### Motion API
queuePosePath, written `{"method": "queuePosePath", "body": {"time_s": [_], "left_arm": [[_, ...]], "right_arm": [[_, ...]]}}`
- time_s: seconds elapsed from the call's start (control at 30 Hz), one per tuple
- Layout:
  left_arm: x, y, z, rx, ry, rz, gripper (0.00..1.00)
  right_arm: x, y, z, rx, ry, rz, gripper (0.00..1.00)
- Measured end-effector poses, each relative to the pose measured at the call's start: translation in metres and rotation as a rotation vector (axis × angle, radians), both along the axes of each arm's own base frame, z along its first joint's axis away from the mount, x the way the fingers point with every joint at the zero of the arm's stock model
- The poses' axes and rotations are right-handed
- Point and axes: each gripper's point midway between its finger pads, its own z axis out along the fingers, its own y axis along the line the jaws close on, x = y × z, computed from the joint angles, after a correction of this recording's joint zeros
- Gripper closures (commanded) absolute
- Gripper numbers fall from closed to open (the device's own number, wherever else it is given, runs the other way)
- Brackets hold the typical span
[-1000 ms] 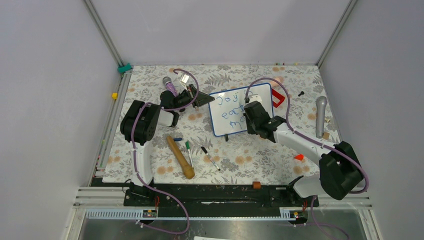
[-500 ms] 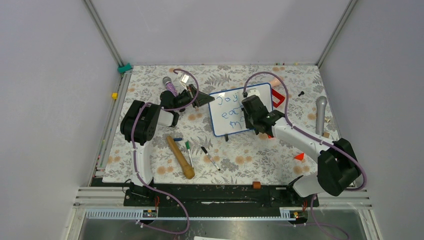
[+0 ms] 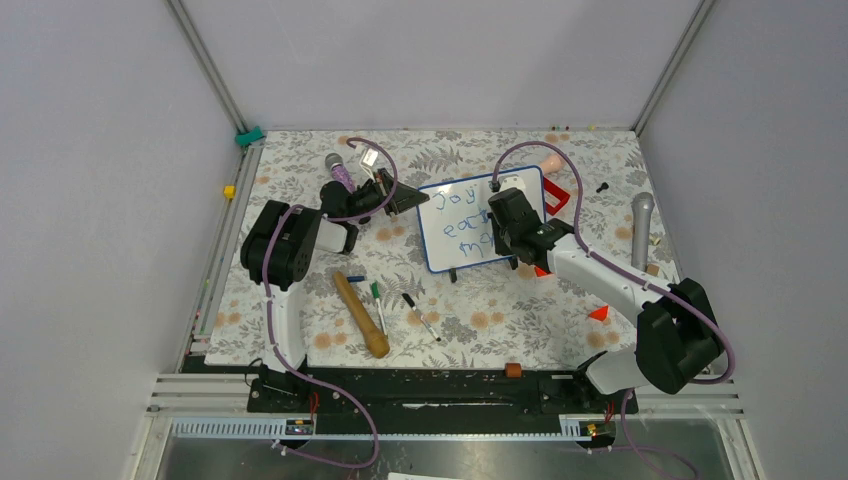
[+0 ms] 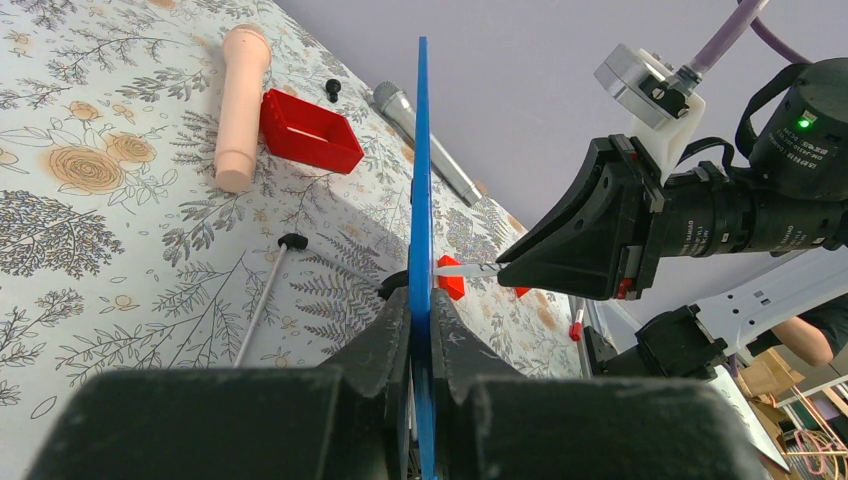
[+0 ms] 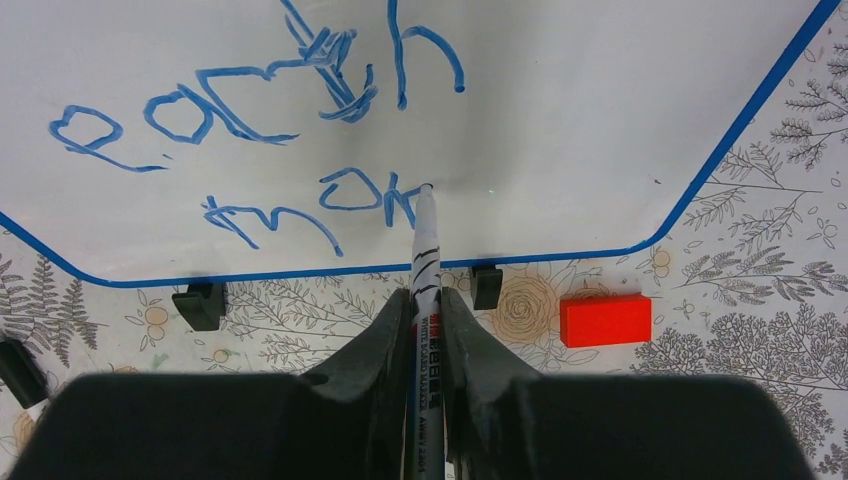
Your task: Write a sentence on the whiteboard
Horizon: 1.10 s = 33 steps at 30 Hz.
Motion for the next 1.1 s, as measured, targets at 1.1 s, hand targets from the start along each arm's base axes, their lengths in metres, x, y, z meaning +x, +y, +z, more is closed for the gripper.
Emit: {"method": "queuePosePath", "body": {"time_s": [1.1], "left_arm": [[0.000, 0.000, 0.000, 0.002, -0.006, -0.001, 1.00]], "right_arm": [[-0.017, -0.013, 0.040, 0.112, -0.135, -0.007, 1.00]]}}
